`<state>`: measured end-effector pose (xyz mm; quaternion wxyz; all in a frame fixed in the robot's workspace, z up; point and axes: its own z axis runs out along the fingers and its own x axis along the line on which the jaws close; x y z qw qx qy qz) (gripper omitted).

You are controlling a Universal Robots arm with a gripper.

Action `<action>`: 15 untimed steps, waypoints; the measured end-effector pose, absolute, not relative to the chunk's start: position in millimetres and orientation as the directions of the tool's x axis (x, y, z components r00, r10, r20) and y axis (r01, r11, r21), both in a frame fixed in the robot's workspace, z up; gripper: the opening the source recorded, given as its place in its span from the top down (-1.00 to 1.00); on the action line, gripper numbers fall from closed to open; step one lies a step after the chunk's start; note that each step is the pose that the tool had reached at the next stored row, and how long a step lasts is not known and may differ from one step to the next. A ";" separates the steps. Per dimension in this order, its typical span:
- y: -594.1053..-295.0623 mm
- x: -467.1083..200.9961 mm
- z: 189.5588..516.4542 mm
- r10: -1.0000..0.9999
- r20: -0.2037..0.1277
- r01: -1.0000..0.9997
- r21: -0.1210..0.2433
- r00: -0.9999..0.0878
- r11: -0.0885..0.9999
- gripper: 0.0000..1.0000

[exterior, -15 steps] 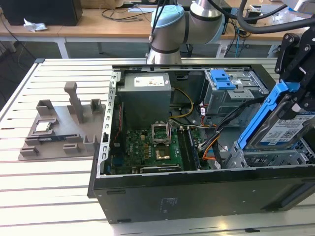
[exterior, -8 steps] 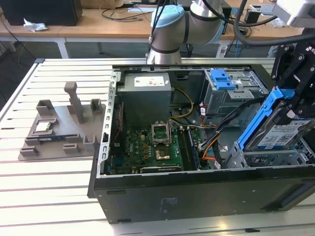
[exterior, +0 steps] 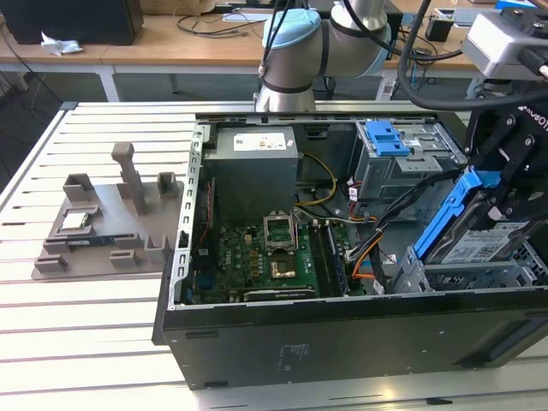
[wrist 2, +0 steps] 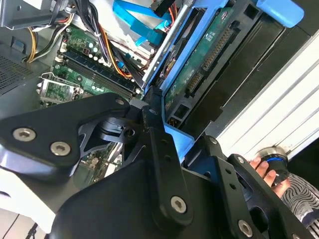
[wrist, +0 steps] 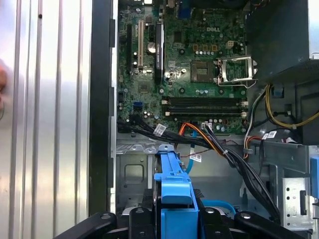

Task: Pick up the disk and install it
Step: 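Insert the disk into the insertion slot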

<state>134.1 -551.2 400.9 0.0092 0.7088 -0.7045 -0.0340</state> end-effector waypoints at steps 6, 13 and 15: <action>-551.2 134.1 400.9 -0.999 -0.035 -0.998 0.061 0.005 -0.007 0.11; -551.2 134.1 400.9 -0.999 -0.034 -0.998 0.061 0.005 -0.007 0.26; -551.2 134.1 400.9 -0.999 -0.034 -0.998 0.061 0.005 -0.007 0.76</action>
